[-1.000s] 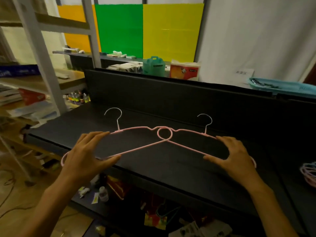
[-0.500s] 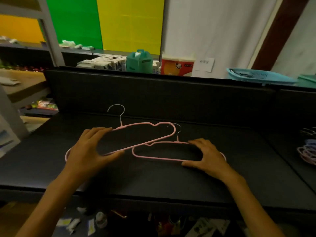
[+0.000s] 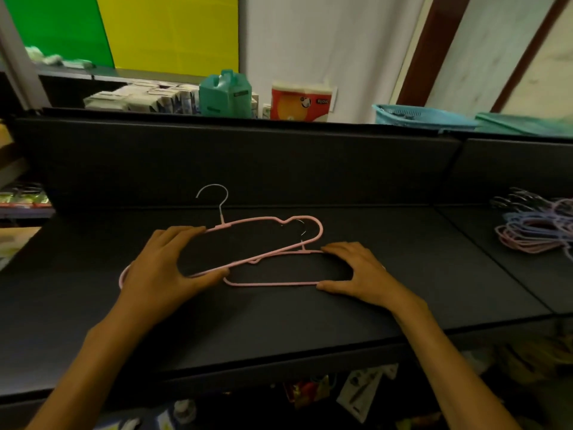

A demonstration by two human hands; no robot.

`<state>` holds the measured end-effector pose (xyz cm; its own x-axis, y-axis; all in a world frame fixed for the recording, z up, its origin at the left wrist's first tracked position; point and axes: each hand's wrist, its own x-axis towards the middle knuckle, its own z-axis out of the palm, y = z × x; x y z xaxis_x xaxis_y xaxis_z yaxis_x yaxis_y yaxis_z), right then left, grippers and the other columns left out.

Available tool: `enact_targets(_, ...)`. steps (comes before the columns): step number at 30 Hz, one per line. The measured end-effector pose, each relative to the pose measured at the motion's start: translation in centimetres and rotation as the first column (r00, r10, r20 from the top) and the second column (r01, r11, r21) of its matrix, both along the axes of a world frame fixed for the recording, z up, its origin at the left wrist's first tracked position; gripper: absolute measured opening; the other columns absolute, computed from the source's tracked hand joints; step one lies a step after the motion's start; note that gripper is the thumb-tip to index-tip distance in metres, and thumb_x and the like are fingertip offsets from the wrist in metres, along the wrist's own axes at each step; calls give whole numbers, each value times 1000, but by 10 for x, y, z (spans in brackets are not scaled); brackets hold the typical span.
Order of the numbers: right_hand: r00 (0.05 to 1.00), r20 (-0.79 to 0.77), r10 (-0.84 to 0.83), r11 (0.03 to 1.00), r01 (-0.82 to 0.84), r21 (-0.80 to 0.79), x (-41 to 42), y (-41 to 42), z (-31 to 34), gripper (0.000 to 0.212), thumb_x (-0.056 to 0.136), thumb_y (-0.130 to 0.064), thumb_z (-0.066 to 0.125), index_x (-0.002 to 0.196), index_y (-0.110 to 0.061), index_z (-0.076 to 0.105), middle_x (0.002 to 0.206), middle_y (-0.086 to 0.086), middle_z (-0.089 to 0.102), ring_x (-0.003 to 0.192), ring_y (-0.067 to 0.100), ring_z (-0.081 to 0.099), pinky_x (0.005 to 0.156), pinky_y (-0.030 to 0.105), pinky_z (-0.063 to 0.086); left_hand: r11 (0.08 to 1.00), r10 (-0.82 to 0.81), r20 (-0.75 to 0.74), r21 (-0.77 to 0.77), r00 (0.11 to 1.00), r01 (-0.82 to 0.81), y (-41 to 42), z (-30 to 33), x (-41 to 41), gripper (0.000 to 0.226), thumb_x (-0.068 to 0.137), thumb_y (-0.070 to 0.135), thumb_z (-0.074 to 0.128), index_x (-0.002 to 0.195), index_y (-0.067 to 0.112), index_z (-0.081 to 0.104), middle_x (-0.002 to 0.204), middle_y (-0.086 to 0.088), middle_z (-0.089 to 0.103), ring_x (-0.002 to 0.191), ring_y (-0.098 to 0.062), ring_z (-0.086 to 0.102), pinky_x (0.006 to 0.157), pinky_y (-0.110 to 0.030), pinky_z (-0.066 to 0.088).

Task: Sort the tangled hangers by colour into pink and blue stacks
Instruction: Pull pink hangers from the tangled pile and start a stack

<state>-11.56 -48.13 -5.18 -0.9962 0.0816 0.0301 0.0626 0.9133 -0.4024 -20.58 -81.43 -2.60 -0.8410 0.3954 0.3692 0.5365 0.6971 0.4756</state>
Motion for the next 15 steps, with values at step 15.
enact_targets(15, 954, -248, -167, 959, 215, 184, 19, 77, 28, 50, 94, -39, 49, 139, -21, 41, 143, 0, 42, 131, 17, 36, 108, 32, 24, 974, -139, 115, -164, 984, 157, 87, -3, 3, 81, 65, 68, 63, 135, 33, 40, 135, 6, 43, 119, -8, 40, 95, -27, 36)
